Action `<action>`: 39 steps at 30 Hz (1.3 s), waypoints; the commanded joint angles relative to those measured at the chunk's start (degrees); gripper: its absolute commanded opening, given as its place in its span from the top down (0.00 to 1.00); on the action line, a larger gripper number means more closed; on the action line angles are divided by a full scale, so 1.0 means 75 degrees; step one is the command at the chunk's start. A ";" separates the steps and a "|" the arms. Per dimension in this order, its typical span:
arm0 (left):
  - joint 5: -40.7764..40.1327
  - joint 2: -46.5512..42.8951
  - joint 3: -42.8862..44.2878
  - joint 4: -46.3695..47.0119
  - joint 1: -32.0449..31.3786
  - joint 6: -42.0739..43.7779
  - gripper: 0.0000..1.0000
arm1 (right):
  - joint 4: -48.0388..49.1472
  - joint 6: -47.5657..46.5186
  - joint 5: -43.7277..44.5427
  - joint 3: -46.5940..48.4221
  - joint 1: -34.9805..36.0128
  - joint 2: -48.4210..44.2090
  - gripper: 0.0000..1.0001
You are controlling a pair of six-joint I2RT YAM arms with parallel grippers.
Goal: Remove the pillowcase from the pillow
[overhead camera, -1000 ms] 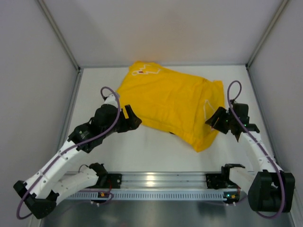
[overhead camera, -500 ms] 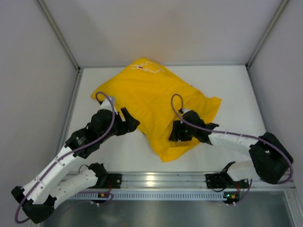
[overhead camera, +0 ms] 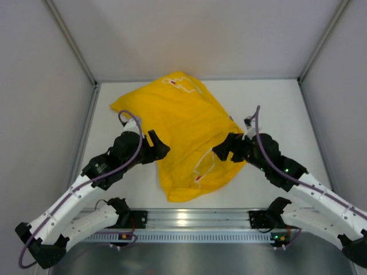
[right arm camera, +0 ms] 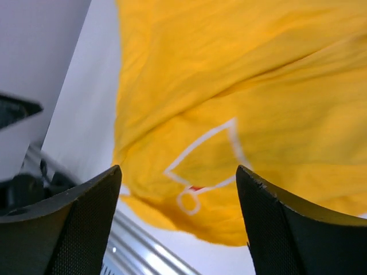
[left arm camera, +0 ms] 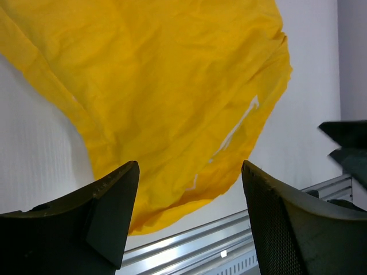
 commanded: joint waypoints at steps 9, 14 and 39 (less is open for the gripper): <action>-0.1047 0.2836 0.1193 0.0759 -0.0815 0.0232 0.19 | -0.0237 -0.0810 -0.3254 0.0730 -0.5298 0.1643 0.20; -0.1528 0.3706 0.2096 0.0748 -0.1228 0.0256 0.16 | 0.0290 -0.0705 -0.3804 0.1292 -0.5418 0.2875 0.22; -0.2056 0.4328 0.2155 0.0759 -0.1720 0.0490 0.12 | 0.3759 0.0830 -0.3713 -0.2232 -0.2877 0.3335 1.00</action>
